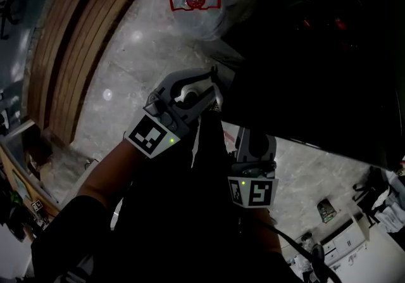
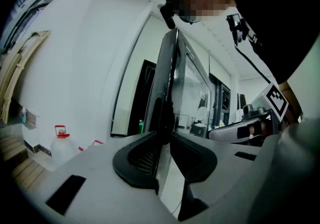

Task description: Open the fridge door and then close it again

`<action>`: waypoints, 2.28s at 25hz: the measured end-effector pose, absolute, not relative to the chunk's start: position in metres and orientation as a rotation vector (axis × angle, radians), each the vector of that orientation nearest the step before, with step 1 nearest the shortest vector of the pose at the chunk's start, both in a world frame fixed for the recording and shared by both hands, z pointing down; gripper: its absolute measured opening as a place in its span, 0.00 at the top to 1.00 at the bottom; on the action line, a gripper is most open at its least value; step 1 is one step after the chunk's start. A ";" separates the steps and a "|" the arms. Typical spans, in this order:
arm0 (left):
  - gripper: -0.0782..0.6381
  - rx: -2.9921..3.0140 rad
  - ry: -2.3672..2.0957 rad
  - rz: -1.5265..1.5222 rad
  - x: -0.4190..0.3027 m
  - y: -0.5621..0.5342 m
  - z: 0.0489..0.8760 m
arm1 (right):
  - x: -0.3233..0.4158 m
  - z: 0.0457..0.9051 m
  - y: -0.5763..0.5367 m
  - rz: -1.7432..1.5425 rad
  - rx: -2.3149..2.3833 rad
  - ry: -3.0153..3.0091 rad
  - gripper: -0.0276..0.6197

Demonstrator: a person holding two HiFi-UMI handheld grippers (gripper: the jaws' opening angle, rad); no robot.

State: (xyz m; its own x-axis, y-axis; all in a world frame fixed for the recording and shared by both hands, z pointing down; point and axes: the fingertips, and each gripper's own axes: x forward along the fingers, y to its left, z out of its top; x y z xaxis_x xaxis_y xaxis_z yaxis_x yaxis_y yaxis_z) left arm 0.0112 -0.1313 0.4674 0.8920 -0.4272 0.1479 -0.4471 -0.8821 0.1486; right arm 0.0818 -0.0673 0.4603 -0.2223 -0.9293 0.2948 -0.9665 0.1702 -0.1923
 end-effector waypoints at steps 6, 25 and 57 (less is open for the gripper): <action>0.77 2.878 -0.678 0.240 0.002 -0.097 0.464 | 0.068 0.440 -0.053 0.488 1.846 -2.359 0.93; 0.77 2.828 -0.733 0.172 0.004 -0.113 0.461 | 0.065 0.422 -0.056 0.424 1.889 -2.376 0.93; 0.73 2.848 -0.799 0.117 0.069 -0.248 0.461 | 0.119 0.436 -0.112 0.479 1.948 -2.305 0.93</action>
State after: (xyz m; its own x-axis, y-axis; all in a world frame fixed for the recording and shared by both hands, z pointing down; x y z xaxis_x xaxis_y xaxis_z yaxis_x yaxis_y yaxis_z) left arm 0.0692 -0.2479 0.4611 0.8523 -0.5082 0.1237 -0.5223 -0.8391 0.1519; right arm 0.1195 -0.1121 0.4362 -0.1848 -0.9467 0.2640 -0.9735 0.1395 -0.1812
